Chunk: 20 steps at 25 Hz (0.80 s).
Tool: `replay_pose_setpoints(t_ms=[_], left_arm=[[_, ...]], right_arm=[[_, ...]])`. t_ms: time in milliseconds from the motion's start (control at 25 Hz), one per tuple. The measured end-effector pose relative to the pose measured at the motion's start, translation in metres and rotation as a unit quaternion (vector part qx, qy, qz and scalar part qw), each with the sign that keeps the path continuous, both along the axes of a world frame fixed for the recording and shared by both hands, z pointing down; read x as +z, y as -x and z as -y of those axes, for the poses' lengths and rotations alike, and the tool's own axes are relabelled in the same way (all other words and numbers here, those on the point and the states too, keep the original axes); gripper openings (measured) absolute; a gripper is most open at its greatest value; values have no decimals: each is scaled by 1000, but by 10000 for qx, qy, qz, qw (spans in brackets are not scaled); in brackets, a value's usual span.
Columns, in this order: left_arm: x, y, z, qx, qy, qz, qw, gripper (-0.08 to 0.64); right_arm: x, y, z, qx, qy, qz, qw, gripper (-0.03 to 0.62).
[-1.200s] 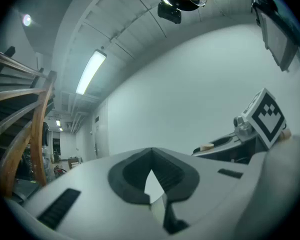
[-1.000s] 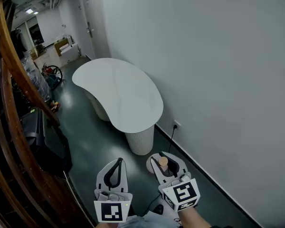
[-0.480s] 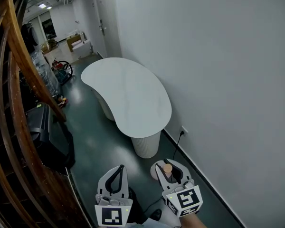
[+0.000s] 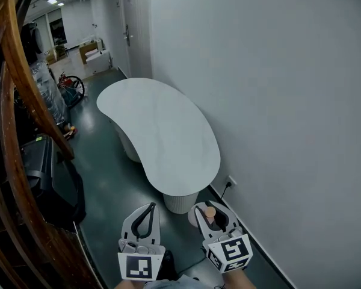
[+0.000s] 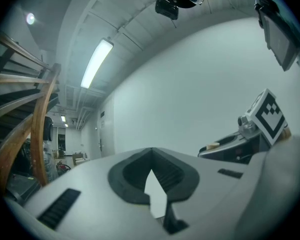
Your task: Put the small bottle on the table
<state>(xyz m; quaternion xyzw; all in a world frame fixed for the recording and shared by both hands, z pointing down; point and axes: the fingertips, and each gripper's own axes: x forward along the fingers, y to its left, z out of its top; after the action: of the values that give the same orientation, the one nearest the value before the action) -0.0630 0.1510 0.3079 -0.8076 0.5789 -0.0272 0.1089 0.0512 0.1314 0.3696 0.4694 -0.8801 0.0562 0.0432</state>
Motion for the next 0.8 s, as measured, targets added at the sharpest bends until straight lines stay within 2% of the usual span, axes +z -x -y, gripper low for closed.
replay_pose_setpoints(t_ms=[40,80,160,200,440,480,560,600,720,800], left_arm=[[-2,3,8,10,-4,-94,10000,0],[-7,4,15,110,-185,150,9997,0],[-23,2,27,416,-783,1020,9908,0],[-28,3,32,493,-944,1171,9874,0],[-30,18,61,559,-1071,979,9878,0],[-29,21,64,537,-1032,828,9898,0],[-17,28,71,407,-586,131,9974,0],[-14,29,73,396,-462,-8,9981,0],[-18,24,78,572,-730,422,9948,0],[-15,25,83,588,-679,450,9949,0]], right_arm=[[-1,4,8,21,-11,-5,10000,117],[-2,8,16,36,-21,-10,10000,117],[-4,15,29,56,-53,-21,10000,117],[-6,19,36,62,-77,-29,9999,117],[-15,38,66,94,-233,-54,9997,117],[-17,40,69,95,-251,-70,9996,117],[-19,42,75,104,-271,-117,9995,117],[-19,43,77,115,-271,-139,9995,117],[-18,42,84,161,-235,-159,9995,117],[-16,42,89,178,-204,-150,9995,117]])
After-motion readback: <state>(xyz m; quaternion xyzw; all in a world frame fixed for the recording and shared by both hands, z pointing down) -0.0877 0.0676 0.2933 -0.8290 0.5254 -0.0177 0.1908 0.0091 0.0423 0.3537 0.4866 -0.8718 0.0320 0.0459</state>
